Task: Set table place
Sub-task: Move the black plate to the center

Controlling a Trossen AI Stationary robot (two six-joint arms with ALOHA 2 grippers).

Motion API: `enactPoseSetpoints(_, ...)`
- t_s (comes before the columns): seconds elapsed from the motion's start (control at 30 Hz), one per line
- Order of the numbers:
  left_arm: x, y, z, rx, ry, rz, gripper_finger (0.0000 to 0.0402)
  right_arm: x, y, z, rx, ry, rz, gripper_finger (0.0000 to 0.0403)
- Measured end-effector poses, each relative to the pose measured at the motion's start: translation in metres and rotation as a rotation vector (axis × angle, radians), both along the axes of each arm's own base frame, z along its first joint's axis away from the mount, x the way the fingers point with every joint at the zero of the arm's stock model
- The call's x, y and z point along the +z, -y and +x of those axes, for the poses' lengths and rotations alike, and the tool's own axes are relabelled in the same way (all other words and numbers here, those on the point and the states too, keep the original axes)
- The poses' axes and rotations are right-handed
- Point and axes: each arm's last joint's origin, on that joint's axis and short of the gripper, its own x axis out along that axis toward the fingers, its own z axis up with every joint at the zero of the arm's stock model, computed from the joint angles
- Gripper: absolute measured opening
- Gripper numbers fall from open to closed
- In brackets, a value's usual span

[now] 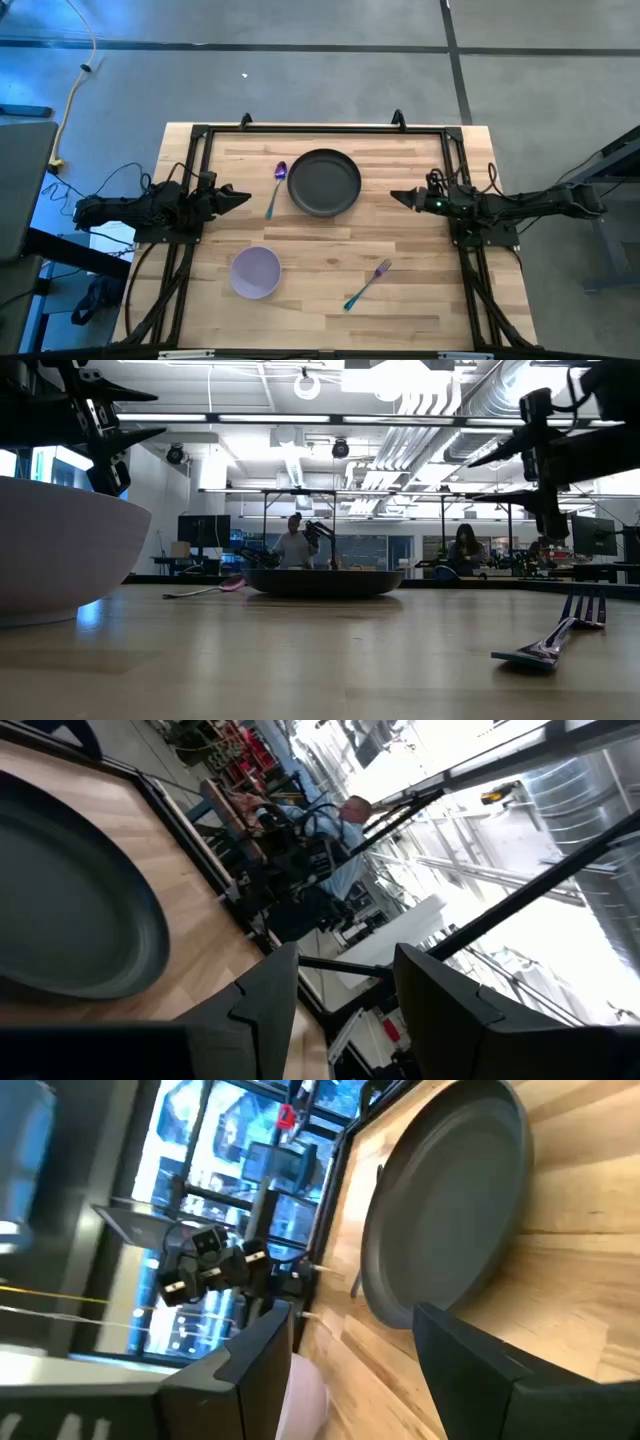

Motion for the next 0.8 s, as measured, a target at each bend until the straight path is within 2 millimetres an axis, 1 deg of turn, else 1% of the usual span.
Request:
enactPoseSetpoints(0.13, -0.002, 0.0, 0.0, 0.011, -0.016, -0.005, 0.0156, 0.022, 0.001, 0.015, -0.001, -0.043, -0.082, 0.0199)
enactPoseSetpoints(0.23, -0.002, -0.001, 0.0, 0.021, -0.015, -0.006, 0.0156, 0.035, 0.006, 0.026, -0.018, -0.126, -0.141, 0.0199)
enactPoseSetpoints(0.4, -0.001, 0.0, 0.0, 0.013, -0.012, -0.019, 0.0156, 0.045, 0.014, 0.04, -0.018, -0.314, -0.148, 0.0199)
enactPoseSetpoints(0.5, -0.001, 0.0, 0.0, 0.006, -0.011, -0.023, 0.0156, 0.047, 0.018, 0.047, -0.021, -0.395, -0.137, 0.0199)
enactPoseSetpoints(0.6, -0.001, 0.0, 0.0, 0.006, -0.011, -0.023, 0.0156, 0.046, 0.022, 0.052, -0.034, -0.425, -0.105, 0.0199)
enactPoseSetpoints(0.8, -0.003, 0.0, 0.0, 0.007, -0.029, -0.021, 0.0156, 0.032, 0.034, 0.059, -0.059, -0.454, 0.095, 0.0199)
